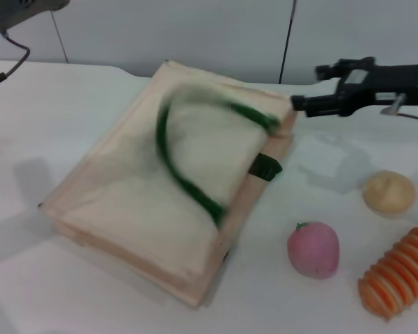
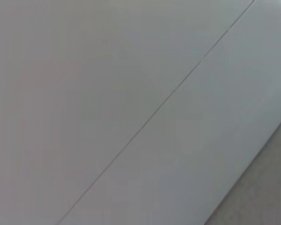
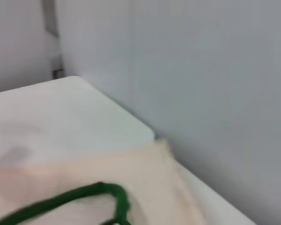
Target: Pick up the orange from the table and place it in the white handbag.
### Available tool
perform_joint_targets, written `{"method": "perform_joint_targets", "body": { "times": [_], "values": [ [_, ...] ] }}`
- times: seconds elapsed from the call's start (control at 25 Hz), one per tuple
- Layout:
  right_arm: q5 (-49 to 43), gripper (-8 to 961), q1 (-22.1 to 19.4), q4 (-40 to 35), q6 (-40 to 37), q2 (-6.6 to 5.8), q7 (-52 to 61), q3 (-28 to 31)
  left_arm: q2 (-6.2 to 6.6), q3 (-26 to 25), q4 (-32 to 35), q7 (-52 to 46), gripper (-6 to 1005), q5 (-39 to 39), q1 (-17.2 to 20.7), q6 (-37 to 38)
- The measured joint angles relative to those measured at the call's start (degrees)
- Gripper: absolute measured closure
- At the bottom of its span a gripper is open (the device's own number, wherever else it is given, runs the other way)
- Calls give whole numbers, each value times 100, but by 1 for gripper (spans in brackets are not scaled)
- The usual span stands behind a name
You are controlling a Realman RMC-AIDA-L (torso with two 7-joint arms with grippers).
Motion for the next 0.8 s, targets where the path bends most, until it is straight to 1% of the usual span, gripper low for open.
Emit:
{"method": "perform_joint_targets", "body": {
  "times": [0.08, 0.2, 0.32, 0.44, 0.52, 0.56, 0.6, 0.64, 0.68, 0.8],
  "values": [
    [13, 64, -120, -153, -19, -1, 81, 29, -12, -5, 1, 0, 735, 0, 26, -91],
    [18, 64, -234, -309, -52, -2, 173, 152, -28, -6, 3, 2, 615, 0, 43, -152],
    [20, 65, -279, -369, -37, -3, 175, 445, -41, -6, 5, 48, 494, 0, 45, -159],
    [113, 65, -345, -369, -27, -1, 75, 807, -54, -9, 7, 152, 421, 1, 53, -198],
    [362, 65, -439, -369, -30, 3, -33, 895, -86, -14, 8, 250, 373, 2, 60, -255],
    [549, 65, -507, -367, -40, 4, -101, 904, -100, -15, 9, 298, 373, 2, 63, -279],
    [944, 65, -642, -345, -52, 4, -242, 905, -153, -13, 11, 498, 374, 4, 78, -373],
    [1157, 65, -709, -334, -50, 4, -318, 906, -172, -13, 10, 601, 374, 4, 86, -416],
    [1157, 65, -709, -334, -50, 4, -318, 906, -172, -13, 10, 601, 375, 4, 86, -416],
    [1735, 66, -909, -298, -65, 14, -591, 910, -275, -25, 11, 946, 376, 3, 111, -644]
  ]
}}
